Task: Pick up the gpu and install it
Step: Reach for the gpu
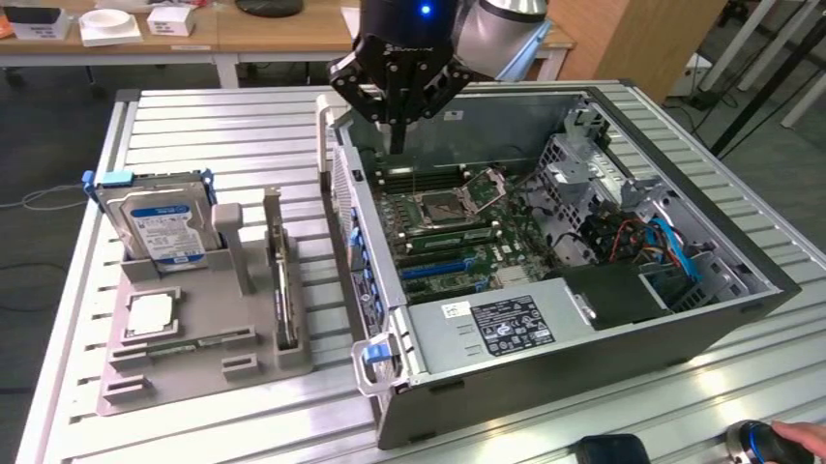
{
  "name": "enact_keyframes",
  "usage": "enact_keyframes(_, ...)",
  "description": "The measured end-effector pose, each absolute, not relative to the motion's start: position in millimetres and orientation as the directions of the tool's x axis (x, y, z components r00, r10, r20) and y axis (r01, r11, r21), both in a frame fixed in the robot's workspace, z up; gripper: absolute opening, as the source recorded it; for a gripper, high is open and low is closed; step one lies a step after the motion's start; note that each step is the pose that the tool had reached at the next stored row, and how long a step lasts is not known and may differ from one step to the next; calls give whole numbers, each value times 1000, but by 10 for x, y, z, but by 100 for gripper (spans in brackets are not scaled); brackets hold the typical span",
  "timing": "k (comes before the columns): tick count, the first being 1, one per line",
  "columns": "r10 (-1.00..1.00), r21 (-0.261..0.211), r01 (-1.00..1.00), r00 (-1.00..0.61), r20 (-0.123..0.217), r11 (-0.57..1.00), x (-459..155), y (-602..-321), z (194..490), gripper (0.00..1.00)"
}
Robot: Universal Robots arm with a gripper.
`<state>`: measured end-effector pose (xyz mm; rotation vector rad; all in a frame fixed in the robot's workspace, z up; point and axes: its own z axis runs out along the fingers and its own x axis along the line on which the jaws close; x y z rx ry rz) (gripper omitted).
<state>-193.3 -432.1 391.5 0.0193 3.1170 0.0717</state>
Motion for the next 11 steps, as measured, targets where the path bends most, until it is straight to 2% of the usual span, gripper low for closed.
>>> enact_keyframes(11, 8, 46, 6, -1000, -24, 999, -2282, -4398, 3903, 10)
